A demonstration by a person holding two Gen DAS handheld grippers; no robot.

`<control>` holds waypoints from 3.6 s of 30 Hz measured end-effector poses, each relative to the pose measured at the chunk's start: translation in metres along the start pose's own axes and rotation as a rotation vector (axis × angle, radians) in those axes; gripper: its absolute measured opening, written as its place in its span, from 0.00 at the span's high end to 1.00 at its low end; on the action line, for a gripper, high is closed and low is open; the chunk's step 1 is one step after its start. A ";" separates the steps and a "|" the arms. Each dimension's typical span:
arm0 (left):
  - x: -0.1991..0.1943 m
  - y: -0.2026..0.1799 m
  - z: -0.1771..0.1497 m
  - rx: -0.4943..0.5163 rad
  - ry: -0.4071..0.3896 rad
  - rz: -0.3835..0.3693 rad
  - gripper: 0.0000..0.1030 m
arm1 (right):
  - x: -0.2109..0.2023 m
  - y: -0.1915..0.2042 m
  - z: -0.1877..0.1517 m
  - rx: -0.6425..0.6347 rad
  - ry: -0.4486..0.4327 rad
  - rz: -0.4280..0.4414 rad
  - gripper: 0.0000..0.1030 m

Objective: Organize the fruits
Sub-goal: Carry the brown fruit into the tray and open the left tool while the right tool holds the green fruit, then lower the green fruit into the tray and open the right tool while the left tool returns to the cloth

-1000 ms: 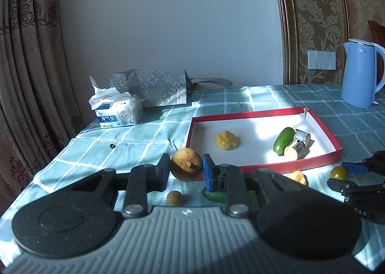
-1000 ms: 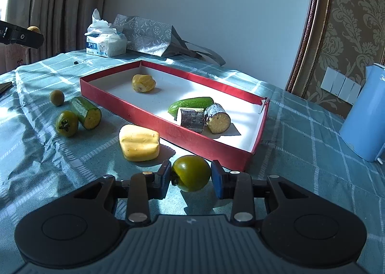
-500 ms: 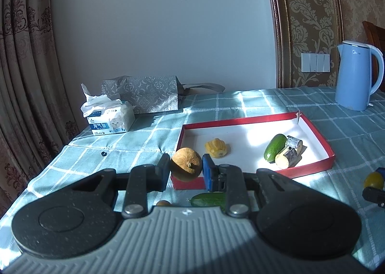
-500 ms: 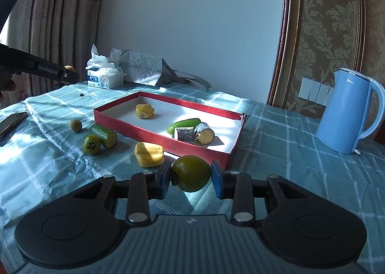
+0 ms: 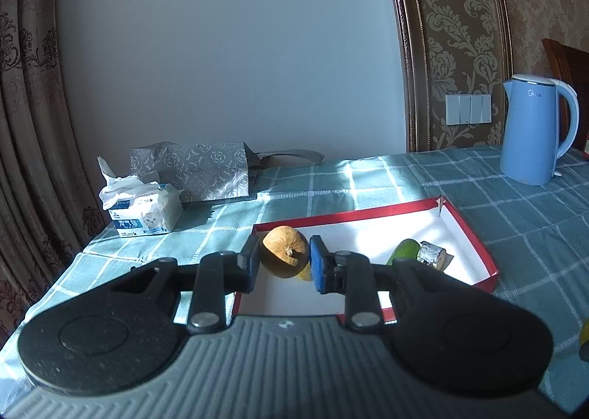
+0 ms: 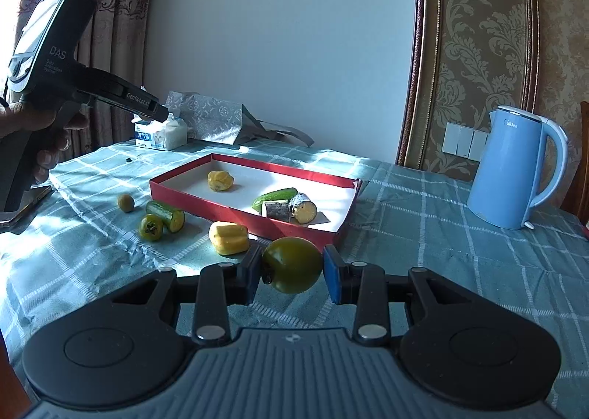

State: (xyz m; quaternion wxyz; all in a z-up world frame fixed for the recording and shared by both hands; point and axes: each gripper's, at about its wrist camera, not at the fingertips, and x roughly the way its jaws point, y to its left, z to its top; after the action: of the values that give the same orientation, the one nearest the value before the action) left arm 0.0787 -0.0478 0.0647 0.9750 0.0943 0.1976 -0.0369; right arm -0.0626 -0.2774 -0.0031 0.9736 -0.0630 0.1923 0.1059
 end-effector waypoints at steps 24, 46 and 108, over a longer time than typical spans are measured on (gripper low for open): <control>0.137 -0.052 0.023 0.075 0.143 -0.009 0.75 | -0.008 -0.012 -0.006 0.022 0.004 -0.006 0.66; 0.194 -0.064 0.009 0.077 0.207 0.017 0.40 | 0.000 -0.011 0.001 0.005 0.029 -0.035 0.66; -0.028 0.061 -0.072 -0.135 0.079 0.203 0.00 | 0.259 -0.051 0.070 0.062 0.115 -0.045 0.66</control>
State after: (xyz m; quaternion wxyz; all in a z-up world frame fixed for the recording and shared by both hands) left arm 0.0324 0.0270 0.0212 0.9694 0.0495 0.2272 0.0794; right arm 0.2080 -0.2682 -0.0348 0.9645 -0.0431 0.2497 0.0740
